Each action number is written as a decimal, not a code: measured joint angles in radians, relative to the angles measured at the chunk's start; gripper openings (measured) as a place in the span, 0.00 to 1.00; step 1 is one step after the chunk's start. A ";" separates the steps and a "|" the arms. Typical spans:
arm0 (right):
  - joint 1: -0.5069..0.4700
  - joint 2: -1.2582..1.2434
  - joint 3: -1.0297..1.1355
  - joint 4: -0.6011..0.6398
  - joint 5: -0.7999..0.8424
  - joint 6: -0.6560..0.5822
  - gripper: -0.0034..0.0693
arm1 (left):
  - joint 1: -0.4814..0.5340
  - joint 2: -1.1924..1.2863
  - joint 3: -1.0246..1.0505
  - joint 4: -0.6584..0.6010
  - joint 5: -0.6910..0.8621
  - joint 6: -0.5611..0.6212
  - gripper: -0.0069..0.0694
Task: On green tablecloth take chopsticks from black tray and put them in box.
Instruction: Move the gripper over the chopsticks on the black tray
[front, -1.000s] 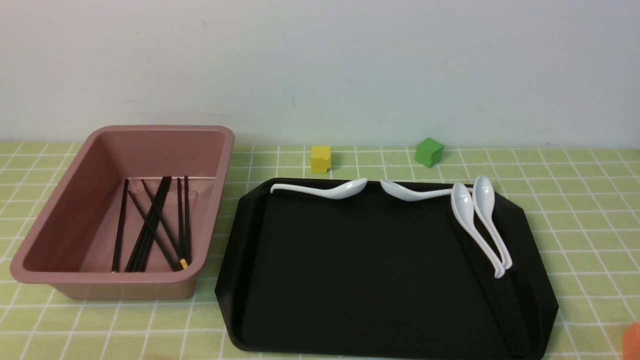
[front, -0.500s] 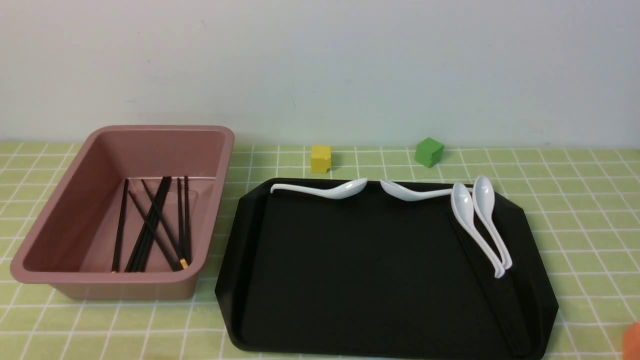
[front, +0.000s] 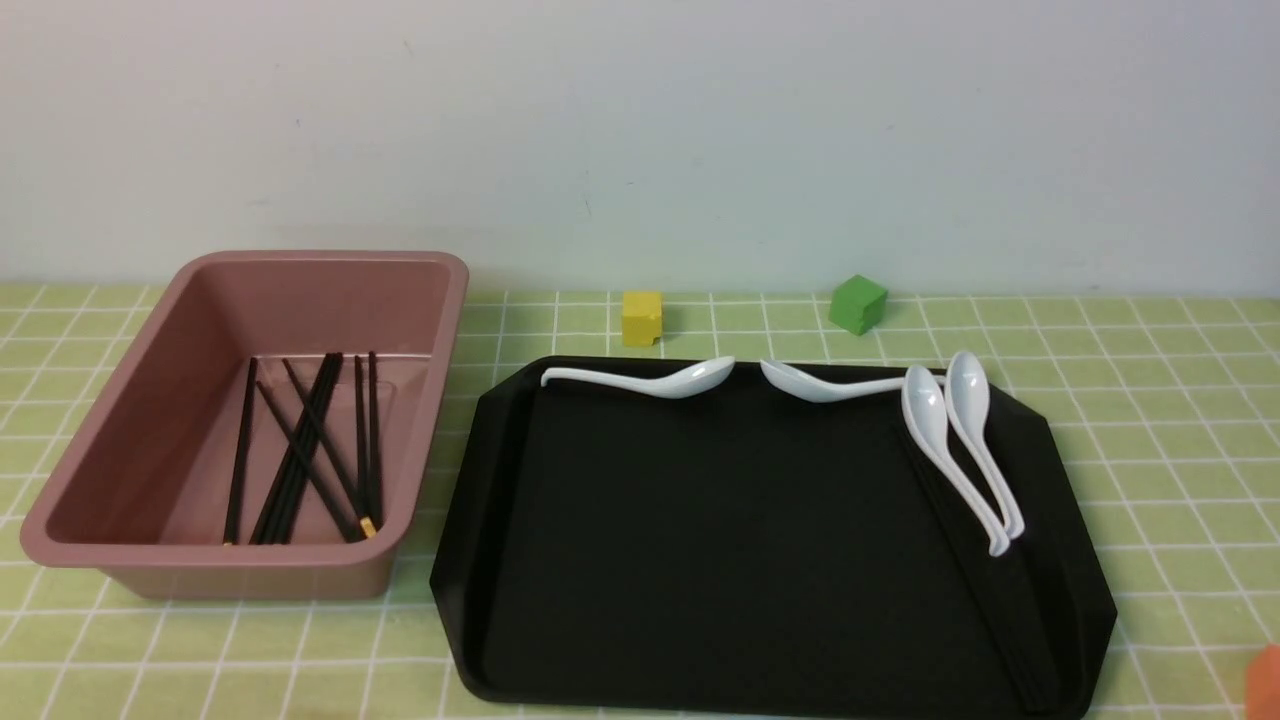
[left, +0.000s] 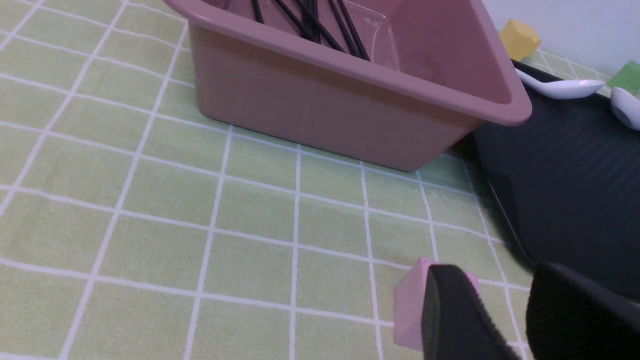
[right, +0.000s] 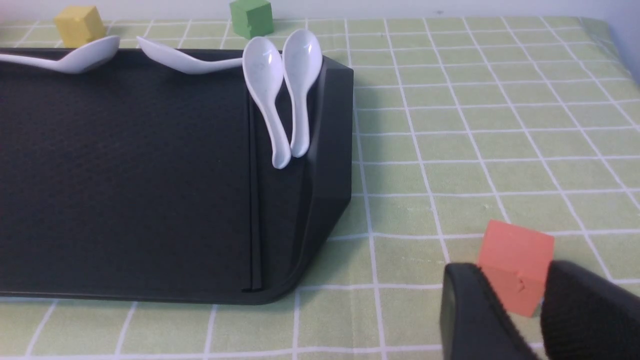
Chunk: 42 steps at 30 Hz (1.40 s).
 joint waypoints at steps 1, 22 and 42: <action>0.000 0.000 0.000 0.000 0.000 0.000 0.37 | 0.000 0.000 0.000 0.000 0.000 0.000 0.40; 0.000 0.000 0.001 0.175 -0.005 0.073 0.38 | 0.000 0.000 0.000 0.000 0.000 0.000 0.40; 0.000 0.086 -0.177 0.674 0.021 -0.049 0.24 | 0.000 0.000 0.000 -0.001 0.000 0.000 0.40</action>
